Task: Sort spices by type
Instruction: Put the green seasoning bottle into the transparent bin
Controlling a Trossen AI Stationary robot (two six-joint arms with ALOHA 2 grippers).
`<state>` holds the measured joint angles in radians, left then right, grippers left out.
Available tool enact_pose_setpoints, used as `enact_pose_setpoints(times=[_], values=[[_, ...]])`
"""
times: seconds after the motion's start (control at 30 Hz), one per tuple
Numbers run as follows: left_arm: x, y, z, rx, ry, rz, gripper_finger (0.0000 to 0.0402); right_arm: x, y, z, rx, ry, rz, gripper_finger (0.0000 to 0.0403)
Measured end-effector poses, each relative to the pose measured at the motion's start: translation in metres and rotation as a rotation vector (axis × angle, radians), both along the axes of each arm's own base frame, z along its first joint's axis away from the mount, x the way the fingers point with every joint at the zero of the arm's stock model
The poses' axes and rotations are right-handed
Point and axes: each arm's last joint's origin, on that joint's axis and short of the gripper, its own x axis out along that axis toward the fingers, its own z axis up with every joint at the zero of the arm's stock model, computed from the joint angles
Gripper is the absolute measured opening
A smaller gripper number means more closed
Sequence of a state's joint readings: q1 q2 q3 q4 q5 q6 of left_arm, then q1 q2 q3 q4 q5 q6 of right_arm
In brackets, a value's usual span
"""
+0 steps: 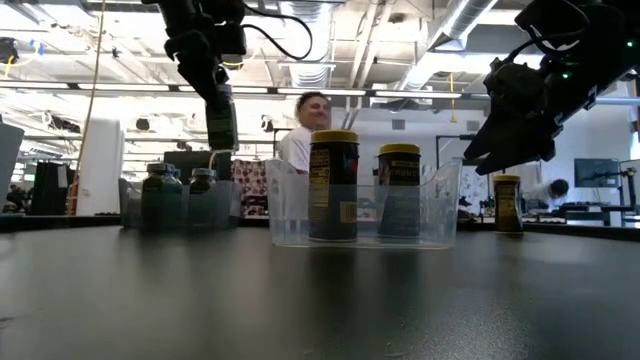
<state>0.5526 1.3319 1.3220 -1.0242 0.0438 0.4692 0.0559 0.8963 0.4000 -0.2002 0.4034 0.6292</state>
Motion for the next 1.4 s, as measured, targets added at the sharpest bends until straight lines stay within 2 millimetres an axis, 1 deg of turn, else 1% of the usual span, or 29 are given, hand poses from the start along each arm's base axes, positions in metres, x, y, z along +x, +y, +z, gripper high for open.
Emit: enact_pose_setpoints(times=[0.23, 0.57, 0.77, 1.13, 1.23, 1.4], values=[[-0.003, 0.0, -0.003, 0.012, 0.067, 0.028, 0.0201, 0.0, 0.0, 0.0, 0.0, 0.0, 0.0, 0.0296], [-0.004, -0.001, -0.004, -0.007, 0.072, 0.052, 0.0201, 0.0, 0.0, 0.0, 0.0, 0.001, 0.0, 0.0296], [-0.005, -0.001, -0.004, -0.015, 0.069, -0.015, 0.0201, 0.0, 0.0, 0.0, 0.0, 0.001, 0.0, 0.0296], [-0.018, 0.02, -0.005, -0.018, 0.068, 0.043, 0.0201, 0.0, 0.0, 0.0, 0.0, 0.001, 0.0, 0.0296], [-0.02, 0.025, -0.013, -0.02, 0.089, 0.034, 0.0201, 0.0, 0.0, 0.0, 0.0, 0.002, 0.0, 0.0296], [-0.026, 0.032, -0.041, -0.034, 0.126, 0.001, 0.0201, 0.0, 0.0, 0.0, 0.0, 0.003, 0.001, 0.0296]])
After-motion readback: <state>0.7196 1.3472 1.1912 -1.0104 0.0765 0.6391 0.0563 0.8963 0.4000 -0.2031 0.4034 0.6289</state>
